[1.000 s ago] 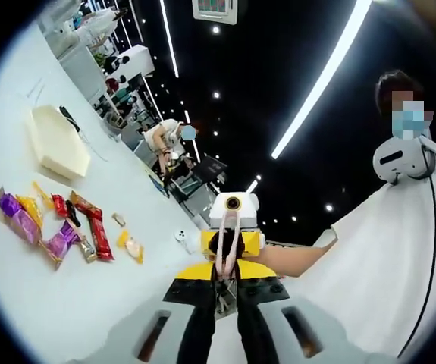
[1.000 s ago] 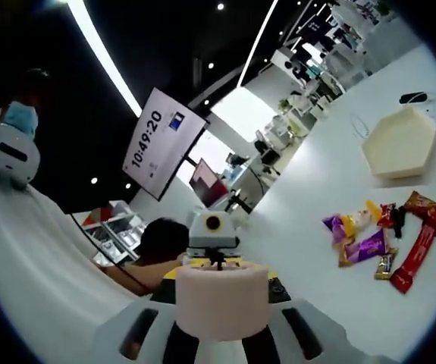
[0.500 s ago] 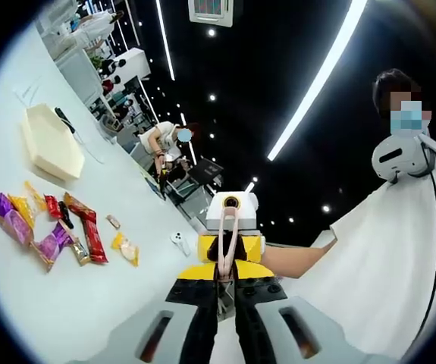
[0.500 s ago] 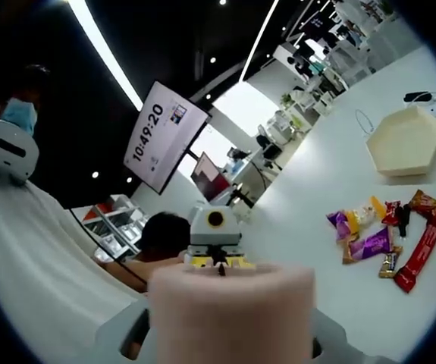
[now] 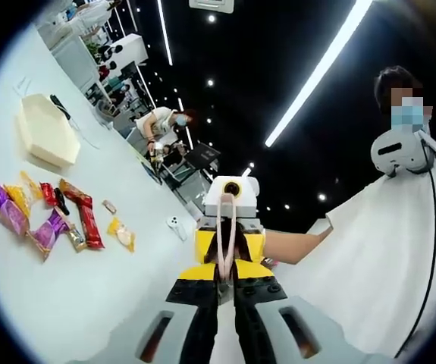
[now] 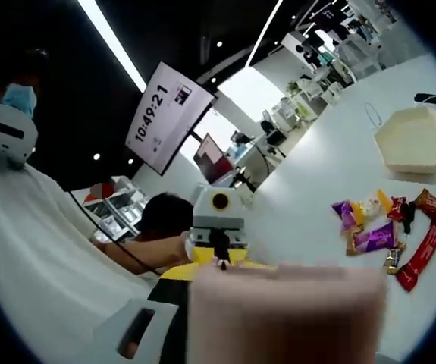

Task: Place the target food into the container with the food tongs after gripping and lifting it, then release it inside without dropping or visibly crushing the food.

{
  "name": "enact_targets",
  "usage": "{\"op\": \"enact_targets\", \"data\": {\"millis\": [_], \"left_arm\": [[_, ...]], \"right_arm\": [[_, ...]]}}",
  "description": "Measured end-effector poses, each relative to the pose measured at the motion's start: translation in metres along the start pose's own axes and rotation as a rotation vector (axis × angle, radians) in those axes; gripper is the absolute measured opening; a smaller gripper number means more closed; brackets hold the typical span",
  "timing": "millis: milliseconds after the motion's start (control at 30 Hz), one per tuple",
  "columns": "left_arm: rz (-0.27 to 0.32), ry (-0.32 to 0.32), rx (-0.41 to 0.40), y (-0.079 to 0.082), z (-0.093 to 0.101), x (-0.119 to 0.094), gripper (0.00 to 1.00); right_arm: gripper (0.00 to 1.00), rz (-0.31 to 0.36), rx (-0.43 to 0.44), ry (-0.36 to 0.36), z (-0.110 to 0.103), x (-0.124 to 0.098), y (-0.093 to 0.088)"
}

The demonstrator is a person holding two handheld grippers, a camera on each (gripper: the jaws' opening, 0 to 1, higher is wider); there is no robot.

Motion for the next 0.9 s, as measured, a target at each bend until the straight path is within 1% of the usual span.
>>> {"op": "enact_targets", "data": {"millis": [67, 133, 267, 300, 400, 467, 500, 600, 633, 667, 767, 833, 900], "left_arm": [[-0.01, -0.008, 0.003, -0.002, 0.001, 0.001, 0.02], [-0.044, -0.007, 0.018, -0.006, 0.0, 0.002, 0.02], [-0.054, -0.003, 0.025, -0.007, 0.0, 0.001, 0.02], [-0.064, -0.001, 0.047, -0.006, 0.0, 0.0, 0.02], [-0.069, 0.001, 0.063, -0.006, 0.001, -0.001, 0.02], [-0.085, 0.01, 0.093, -0.006, 0.0, -0.003, 0.02], [-0.088, 0.007, 0.094, -0.006, 0.001, -0.004, 0.02], [-0.082, 0.01, 0.097, -0.004, 0.001, -0.005, 0.02], [-0.097, 0.005, 0.122, -0.005, 0.002, -0.004, 0.02], [-0.13, 0.006, 0.15, -0.007, 0.002, -0.004, 0.02], [-0.148, 0.008, 0.155, -0.008, 0.001, -0.005, 0.02], [-0.194, 0.01, 0.19, -0.011, 0.0, -0.006, 0.02], [-0.216, 0.014, 0.162, -0.012, -0.001, -0.005, 0.02]], "right_arm": [[0.2, -0.006, 0.0, 0.004, -0.001, 0.001, 0.0], [0.21, -0.024, -0.011, 0.003, -0.001, 0.002, -0.003], [0.21, -0.031, -0.002, 0.005, 0.0, 0.001, -0.004], [0.2, -0.03, -0.004, 0.006, -0.001, 0.001, -0.004], [0.2, -0.029, 0.008, 0.01, 0.0, 0.001, -0.004], [0.18, -0.027, 0.006, 0.007, 0.001, 0.0, -0.003], [0.18, -0.025, 0.006, 0.006, 0.001, 0.0, -0.003], [0.17, -0.016, 0.012, 0.007, 0.001, -0.001, -0.002], [0.16, -0.017, 0.005, 0.008, 0.0, -0.001, -0.002], [0.16, -0.021, -0.002, 0.008, 0.0, 0.0, -0.003], [0.17, -0.032, -0.018, 0.001, 0.0, 0.0, -0.006], [0.18, -0.041, -0.026, -0.002, 0.0, 0.0, -0.008], [0.18, -0.049, -0.053, -0.009, 0.0, 0.001, -0.01]]}}
Point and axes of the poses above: the point that each gripper's makers call its tool centre point, and the gripper's own axes: x roughly forward along the fingers, z roughly to its right, y roughly out of its top, the point moved 1 cm from there along -x, roughly backward along the fingers, and after that the axes turned 14 degrees about -y, right-handed, at the moved point
